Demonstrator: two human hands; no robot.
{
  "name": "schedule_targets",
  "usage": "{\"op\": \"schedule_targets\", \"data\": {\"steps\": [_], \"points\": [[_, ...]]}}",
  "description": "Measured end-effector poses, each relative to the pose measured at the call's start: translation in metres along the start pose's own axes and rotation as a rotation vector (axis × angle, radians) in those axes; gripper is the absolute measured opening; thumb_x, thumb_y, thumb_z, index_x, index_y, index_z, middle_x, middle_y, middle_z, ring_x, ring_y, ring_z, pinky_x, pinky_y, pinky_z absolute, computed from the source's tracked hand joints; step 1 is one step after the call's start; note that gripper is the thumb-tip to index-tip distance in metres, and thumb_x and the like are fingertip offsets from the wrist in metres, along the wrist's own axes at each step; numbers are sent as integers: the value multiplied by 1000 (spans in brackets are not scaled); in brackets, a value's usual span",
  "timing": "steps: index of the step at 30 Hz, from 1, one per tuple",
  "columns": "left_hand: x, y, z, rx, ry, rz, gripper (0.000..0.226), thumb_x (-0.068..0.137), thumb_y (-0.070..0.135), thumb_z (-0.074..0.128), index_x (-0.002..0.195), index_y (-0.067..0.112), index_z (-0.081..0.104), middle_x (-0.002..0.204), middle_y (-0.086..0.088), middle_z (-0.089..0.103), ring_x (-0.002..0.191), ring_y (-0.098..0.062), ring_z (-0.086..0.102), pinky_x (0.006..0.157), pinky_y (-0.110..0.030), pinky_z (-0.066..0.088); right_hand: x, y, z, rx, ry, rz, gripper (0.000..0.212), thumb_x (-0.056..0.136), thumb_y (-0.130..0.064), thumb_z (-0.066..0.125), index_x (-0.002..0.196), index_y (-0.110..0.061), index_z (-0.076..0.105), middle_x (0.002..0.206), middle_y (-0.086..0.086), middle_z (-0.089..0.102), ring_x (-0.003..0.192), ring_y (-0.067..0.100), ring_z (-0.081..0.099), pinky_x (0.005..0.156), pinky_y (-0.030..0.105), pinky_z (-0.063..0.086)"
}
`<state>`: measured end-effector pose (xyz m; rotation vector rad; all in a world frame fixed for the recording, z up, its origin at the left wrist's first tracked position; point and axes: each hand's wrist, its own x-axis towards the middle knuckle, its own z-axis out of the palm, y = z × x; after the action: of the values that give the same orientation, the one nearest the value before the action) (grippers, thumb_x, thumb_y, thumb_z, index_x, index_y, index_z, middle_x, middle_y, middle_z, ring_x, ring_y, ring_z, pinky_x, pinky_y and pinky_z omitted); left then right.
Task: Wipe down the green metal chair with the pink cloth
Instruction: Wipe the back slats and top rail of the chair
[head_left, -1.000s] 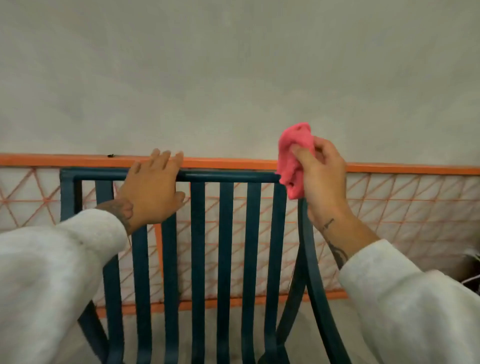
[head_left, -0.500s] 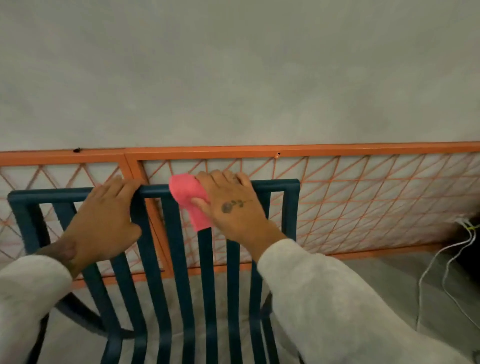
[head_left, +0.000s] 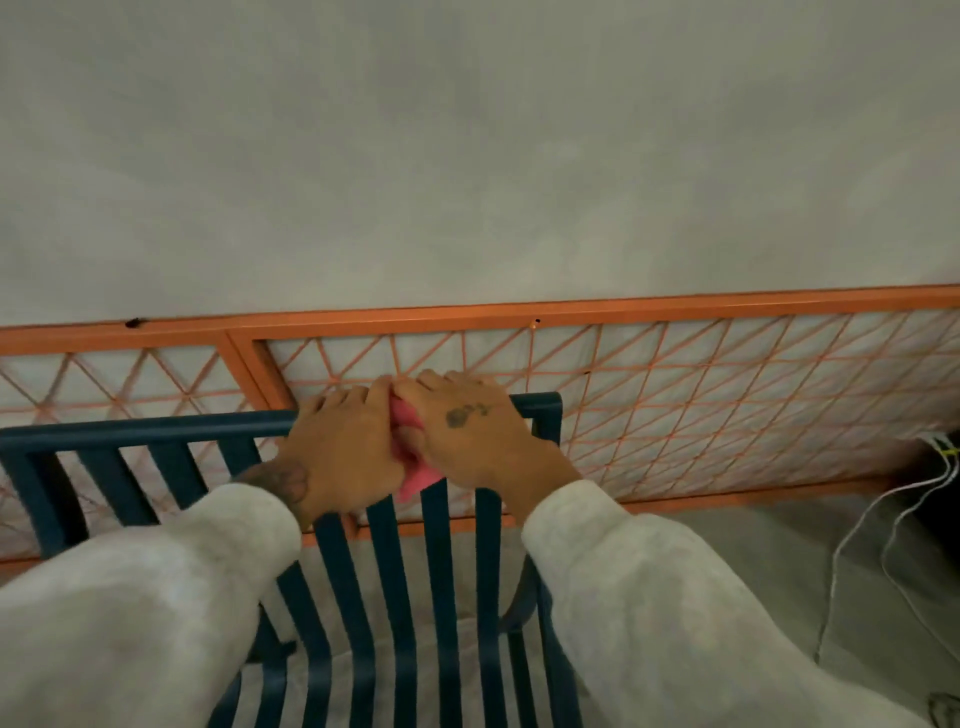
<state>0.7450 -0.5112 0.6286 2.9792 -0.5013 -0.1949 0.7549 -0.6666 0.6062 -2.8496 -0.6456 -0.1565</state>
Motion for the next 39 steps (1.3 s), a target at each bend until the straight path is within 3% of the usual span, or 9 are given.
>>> {"op": "schedule_targets", "data": {"steps": [5, 10, 13, 16, 19, 22, 25, 32, 39], "points": [[17, 32, 6, 30, -40, 91, 103, 70, 58, 55, 152, 35, -4, 151, 3, 34, 136, -24, 35, 108, -51, 24, -41, 53, -1, 117, 209, 82, 47, 99, -57, 34, 133, -32, 54, 125, -8, 61, 112, 19, 55, 98, 43, 42], [24, 44, 18, 47, 33, 130, 107, 69, 64, 52, 150, 41, -14, 155, 9, 26, 137, -20, 31, 104, -50, 23, -82, 79, 28, 1246, 265, 496, 32, 102, -50, 44, 132, -41, 52, 124, -3, 62, 112, 21, 61, 85, 37, 55], [26, 41, 19, 29, 26, 126, 99, 65, 65, 49, 149, 47, 2, 153, 11, 29, 136, -20, 31, 103, -51, 23, -119, 61, 78, 1516, 226, 568, 38, 103, -37, 46, 141, -32, 44, 131, 5, 59, 120, 27, 60, 89, 33, 56], [25, 44, 23, 48, 59, 131, 96, 62, 65, 46, 149, 47, 9, 150, 11, 33, 132, -20, 35, 102, -51, 26, -160, 48, 116, 1403, 161, 662, 43, 97, -54, 51, 138, -57, 38, 135, -13, 56, 122, 17, 58, 99, 42, 54], [25, 45, 21, 57, 58, 125, 96, 61, 65, 47, 149, 46, 12, 148, 9, 35, 130, -21, 36, 101, -50, 26, -170, 42, 118, 1288, 169, 676, 47, 96, -54, 48, 141, -53, 32, 134, -23, 49, 117, 2, 54, 99, 26, 51], [25, 45, 23, 65, 70, 125, 95, 61, 64, 48, 148, 45, 13, 147, 9, 36, 129, -22, 37, 100, -49, 26, -153, 38, 101, 1224, 176, 708, 24, 101, -46, 45, 122, -54, 39, 114, -31, 49, 100, -3, 55, 85, 17, 49], [28, 42, 24, 71, 65, 130, 95, 60, 61, 50, 147, 44, 15, 146, 7, 37, 127, -23, 38, 98, -49, 28, -123, 47, 84, 1143, 199, 705, 18, 103, -48, 42, 120, -45, 39, 108, -24, 51, 96, 5, 56, 77, 21, 49], [27, 42, 25, 57, 64, 124, 94, 59, 56, 51, 146, 40, 21, 141, 5, 41, 124, -24, 39, 98, -50, 27, -134, 51, 100, 1264, 207, 755, 38, 99, -53, 47, 135, -41, 45, 123, -13, 58, 110, 11, 59, 93, 38, 56], [27, 42, 24, 62, 56, 128, 91, 60, 53, 51, 145, 39, 21, 140, 7, 39, 124, -22, 38, 98, -50, 26, -185, 25, 129, 1117, 160, 958, 50, 93, -58, 46, 133, -28, 46, 114, -9, 57, 101, 12, 60, 72, 14, 48]]}}
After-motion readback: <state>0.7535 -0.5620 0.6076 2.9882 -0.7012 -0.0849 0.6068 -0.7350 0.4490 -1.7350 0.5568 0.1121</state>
